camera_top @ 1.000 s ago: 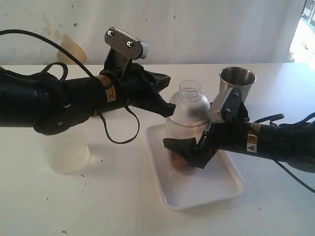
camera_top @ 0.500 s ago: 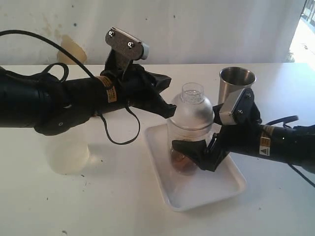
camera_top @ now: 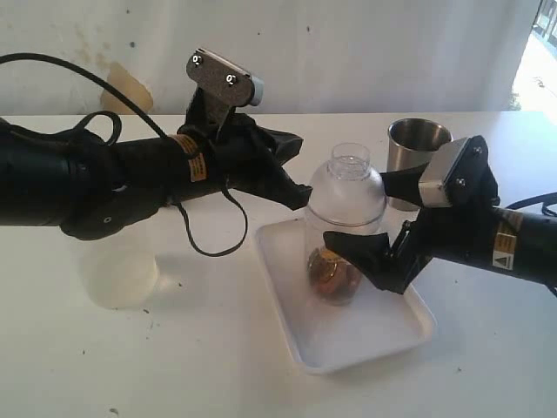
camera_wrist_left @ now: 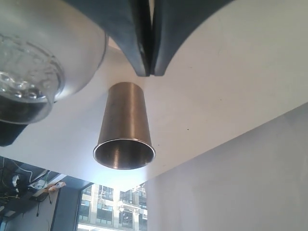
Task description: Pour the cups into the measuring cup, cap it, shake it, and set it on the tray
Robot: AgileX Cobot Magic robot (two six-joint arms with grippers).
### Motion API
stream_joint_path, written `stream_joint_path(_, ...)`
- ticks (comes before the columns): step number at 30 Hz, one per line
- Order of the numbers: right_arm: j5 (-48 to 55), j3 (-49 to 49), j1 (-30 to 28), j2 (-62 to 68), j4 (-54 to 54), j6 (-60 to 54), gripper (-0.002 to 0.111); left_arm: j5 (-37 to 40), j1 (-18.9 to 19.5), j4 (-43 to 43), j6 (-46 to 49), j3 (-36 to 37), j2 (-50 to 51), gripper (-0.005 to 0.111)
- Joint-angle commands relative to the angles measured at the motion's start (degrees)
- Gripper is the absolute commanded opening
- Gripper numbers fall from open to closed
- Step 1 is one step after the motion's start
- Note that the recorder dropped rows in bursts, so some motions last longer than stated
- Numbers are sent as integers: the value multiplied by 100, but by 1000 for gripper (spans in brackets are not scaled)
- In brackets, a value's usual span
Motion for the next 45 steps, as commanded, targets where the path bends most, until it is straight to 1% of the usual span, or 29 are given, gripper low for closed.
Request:
stream_joint_path(1, 3, 52, -36, -350, -212, 254, 105, -28, -15, 21, -27, 18, -69, 0)
stream_joint_path(4, 3, 52, -63, -665, -200, 327, 105, 4, -15, 21, -27, 18, -69, 0)
stream_joint_path(15, 42, 52, -63, -1838, 367, 650, 105, 193, -15, 21, -27, 18, -93, 0)
stream_joint_path(20, 149, 52, -63, -2471, 349, 819, 105, 972, -5, 0, -52, 18, -469, 0)
stream_joint_path(25, 238, 52, -63, -3098, 320, 1674, 105, 1772, 87, -53, -52, 18, -1160, 0)
stream_joint_path(29, 358, 41, -63, -3581, 356, 1750, 105, 2608, 87, -53, -52, 18, -1756, 0)
stream_joint_path(31, 579, 41, -63, -3863, 317, 2069, 104, 2987, 87, -53, -52, 18, -2017, 0)
stream_joint_path(33, 968, 41, -63, -4087, 237, 2471, 99, 3357, 87, -53, -52, 18, -2296, 0)
stream_joint_path(34, 1187, 41, -63, -4193, 106, 2684, 94, 3514, 87, -53, -52, 18, -2431, 0)
stream_joint_path(36, 1586, 41, -63, -4354, -253, 3102, 81, 3758, 87, -53, -52, 18, -2689, 0)
stream_joint_path(37, 1647, 41, -63, -4411, -399, 3273, 75, 3836, 87, -53, -52, 18, -2793, 0)
stream_joint_path(39, 1610, 41, -63, -4495, -681, 3681, 57, 3979, 87, -53, -43, 18, -3040, 0)
stream_joint_path(42, 1453, 41, -63, -4580, -919, 4082, 36, 4165, 87, -36, -43, 18, -3369, 0)
stream_joint_path(43, 1441, 41, -63, -4610, -919, 4082, 31, 4251, 87, -36, -43, 18, -3476, 0)
stream_joint_path(45, 1441, 41, -63, -4664, -1042, 4082, 25, 4442, 87, -27, 59, 18, -3697, 0)
